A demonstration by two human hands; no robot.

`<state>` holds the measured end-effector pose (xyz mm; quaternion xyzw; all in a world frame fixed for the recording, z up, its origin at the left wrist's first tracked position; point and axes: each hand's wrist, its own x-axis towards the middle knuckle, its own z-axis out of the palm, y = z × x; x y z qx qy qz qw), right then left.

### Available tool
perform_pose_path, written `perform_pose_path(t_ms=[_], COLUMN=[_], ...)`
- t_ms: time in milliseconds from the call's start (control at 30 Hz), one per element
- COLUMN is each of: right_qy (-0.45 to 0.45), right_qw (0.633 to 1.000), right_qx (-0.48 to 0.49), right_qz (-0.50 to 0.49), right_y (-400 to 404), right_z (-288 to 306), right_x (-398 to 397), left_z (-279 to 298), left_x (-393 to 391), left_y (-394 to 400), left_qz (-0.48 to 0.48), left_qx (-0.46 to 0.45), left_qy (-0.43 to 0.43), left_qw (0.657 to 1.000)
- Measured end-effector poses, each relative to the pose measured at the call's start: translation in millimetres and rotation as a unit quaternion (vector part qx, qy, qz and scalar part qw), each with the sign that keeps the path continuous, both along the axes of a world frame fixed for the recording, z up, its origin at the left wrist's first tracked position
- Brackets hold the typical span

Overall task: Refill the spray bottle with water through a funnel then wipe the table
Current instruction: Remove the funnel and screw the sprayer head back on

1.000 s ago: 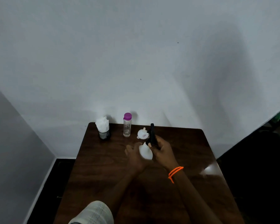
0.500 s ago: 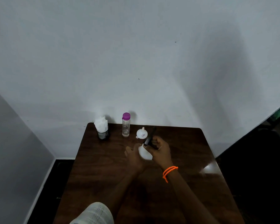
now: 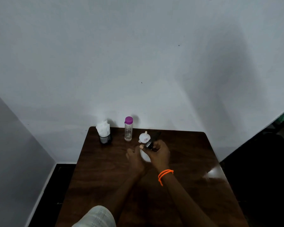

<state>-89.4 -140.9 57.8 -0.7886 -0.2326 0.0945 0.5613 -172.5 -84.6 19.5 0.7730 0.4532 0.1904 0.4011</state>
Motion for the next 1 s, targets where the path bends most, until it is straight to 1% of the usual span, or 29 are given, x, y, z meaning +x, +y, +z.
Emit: perform_pose_path(t_ms=[100,167,233,300,367,500,567,667,800,867,933,1000], right_qy=[-0.028,-0.012,0.006,0.01,0.008,0.011,-0.009,-0.036,0.013,0.018,0.013,0.025], right_qw=[1.0,1.0,0.998,0.997,0.998,1.0,1.0,0.999,0.997,0.996,0.997,0.999], right_qx=[-0.013,-0.007,-0.001,0.002,0.003,-0.002,-0.001,-0.007,0.002,0.016,0.018,0.027], right_qz=[-0.005,0.024,0.059,0.07,0.064,0.027,0.016,0.027,0.075,0.083,0.072,0.04], right_y=[2.8,3.7,3.3,3.2,3.3,4.5,7.2,8.0,7.0,7.4,8.0,9.5], right_z=[1.7,4.0,2.8,1.2,1.7,1.8,1.4,6.7,6.5,6.1,6.6,8.6], right_x=[-1.9,-0.9,1.5,4.4,5.3,7.3,8.4,8.3,12.6,13.1,12.7,11.4], left_z=[3.9,4.6,8.2,8.4,7.9,10.7,9.0,5.2,13.7,12.9,10.0,8.8], left_x=[1.0,0.8,1.0,3.1,5.3,8.4,11.3,13.8,15.3,17.1,18.7,20.1], left_y=[-1.1,0.1,2.1,5.4,7.6,6.8,7.0,7.1,5.1,7.5,8.9,9.6], left_qz=[-0.009,-0.018,-0.016,-0.01,-0.003,0.008,0.012,0.003,0.011,0.021,0.025,0.025], left_qx=[0.018,0.028,0.011,0.005,0.006,0.053,0.049,0.04,0.056,0.055,0.04,0.037], left_qy=[-0.002,-0.005,-0.002,0.006,0.01,-0.012,0.0,0.008,-0.004,-0.002,-0.003,-0.007], left_qw=[1.0,0.999,1.0,1.0,1.0,0.998,0.999,0.999,0.998,0.998,0.999,0.999])
